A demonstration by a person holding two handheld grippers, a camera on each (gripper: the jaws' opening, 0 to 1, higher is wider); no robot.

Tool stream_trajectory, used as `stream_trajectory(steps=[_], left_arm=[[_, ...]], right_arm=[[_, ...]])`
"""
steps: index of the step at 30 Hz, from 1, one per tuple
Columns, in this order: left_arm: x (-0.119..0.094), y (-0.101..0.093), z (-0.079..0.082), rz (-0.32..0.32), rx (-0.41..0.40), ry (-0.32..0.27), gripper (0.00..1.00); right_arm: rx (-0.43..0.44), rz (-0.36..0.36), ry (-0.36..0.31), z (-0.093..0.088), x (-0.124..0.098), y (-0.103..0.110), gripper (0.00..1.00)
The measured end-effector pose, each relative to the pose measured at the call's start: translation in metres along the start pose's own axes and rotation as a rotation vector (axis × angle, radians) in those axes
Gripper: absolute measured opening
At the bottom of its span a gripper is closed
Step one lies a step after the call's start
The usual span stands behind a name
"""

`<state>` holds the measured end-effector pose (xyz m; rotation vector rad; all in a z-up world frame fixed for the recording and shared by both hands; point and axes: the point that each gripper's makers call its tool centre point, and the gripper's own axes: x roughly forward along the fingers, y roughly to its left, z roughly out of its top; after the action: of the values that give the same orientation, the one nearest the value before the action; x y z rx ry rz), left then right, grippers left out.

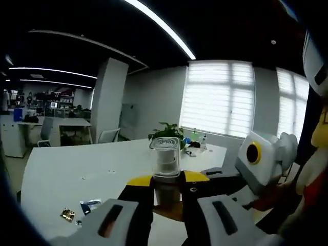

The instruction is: Arrange the skincare products in the storage area until every visible bottle or jar stands upright without overlapping.

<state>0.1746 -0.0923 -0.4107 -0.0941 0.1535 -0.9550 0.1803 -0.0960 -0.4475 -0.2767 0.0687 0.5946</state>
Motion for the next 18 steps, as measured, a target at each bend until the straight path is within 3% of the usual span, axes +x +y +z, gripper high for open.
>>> stream_trajectory(steps=[3, 5, 8, 10, 13, 15, 18], left_arm=[[-0.001, -0.007, -0.003, -0.054, 0.09, 0.035, 0.16], [0.0, -0.017, -0.005, -0.101, 0.166, 0.064, 0.16], [0.0, -0.024, -0.006, -0.19, 0.157, 0.072, 0.16], [-0.002, -0.028, -0.005, -0.253, 0.15, 0.073, 0.16], [-0.005, -0.039, -0.005, -0.365, 0.131, 0.067, 0.16], [-0.004, -0.046, -0.002, -0.4, 0.169, 0.05, 0.16], [-0.003, -0.06, -0.008, -0.475, 0.221, 0.077, 0.16]], right_arm=[[-0.047, 0.059, 0.001, -0.003, -0.004, 0.005, 0.23], [-0.062, 0.146, 0.003, -0.003, -0.006, 0.014, 0.24], [-0.035, 0.223, -0.015, -0.004, -0.013, 0.016, 0.24], [-0.062, 0.291, -0.03, -0.004, -0.018, 0.017, 0.24], [0.002, 0.417, -0.039, -0.002, -0.029, 0.02, 0.24], [-0.006, 0.45, -0.04, -0.002, -0.031, 0.018, 0.24], [0.002, 0.541, -0.017, -0.008, -0.036, 0.021, 0.25]])
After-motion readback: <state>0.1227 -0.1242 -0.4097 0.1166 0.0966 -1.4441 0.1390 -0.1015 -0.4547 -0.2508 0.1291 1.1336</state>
